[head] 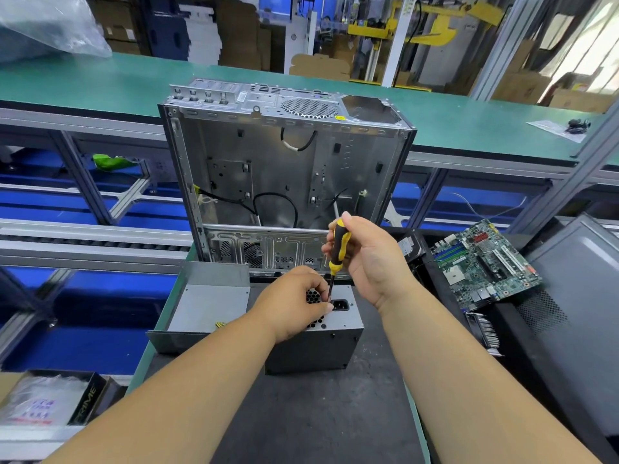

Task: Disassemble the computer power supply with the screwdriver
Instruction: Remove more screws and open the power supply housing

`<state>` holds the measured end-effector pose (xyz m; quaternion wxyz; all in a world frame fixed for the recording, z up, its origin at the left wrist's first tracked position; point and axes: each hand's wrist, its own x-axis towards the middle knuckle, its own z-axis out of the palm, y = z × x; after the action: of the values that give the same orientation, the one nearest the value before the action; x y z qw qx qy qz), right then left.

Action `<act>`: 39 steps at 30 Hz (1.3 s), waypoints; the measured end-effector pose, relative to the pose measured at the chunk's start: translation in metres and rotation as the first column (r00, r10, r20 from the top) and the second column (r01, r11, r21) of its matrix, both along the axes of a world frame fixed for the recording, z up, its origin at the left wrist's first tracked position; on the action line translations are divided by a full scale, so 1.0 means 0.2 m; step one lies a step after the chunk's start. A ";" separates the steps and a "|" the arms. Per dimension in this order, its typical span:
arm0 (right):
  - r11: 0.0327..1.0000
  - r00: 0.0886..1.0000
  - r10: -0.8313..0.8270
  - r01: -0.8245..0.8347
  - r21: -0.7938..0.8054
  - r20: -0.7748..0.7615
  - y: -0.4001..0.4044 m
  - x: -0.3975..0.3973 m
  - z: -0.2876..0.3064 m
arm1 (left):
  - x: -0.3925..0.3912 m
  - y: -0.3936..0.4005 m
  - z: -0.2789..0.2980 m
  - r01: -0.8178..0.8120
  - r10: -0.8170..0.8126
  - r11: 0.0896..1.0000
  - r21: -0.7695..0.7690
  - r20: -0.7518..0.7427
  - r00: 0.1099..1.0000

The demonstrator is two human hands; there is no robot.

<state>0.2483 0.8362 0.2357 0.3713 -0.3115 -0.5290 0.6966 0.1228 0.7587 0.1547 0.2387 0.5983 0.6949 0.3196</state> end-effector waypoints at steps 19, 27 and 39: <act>0.997 0.998 0.069 -0.069 -0.037 -0.009 -0.02 0.00 0.02 | 0.00 0.00 -0.01 0.008 -0.008 1.000 0.015 -0.007 1.000; 0.996 0.997 0.058 -0.062 -0.065 -0.056 -0.02 0.00 0.03 | 0.00 0.00 -0.01 0.004 -0.003 1.000 0.020 -0.021 1.000; 0.998 0.999 0.043 -0.043 0.051 0.006 -0.04 0.00 0.00 | 0.00 -0.01 -0.01 -0.001 0.001 1.000 0.024 0.000 1.000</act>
<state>0.2491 0.8273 0.2365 0.3626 -0.2923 -0.5541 0.6900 0.1234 0.7575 0.1527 0.2315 0.6009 0.6911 0.3281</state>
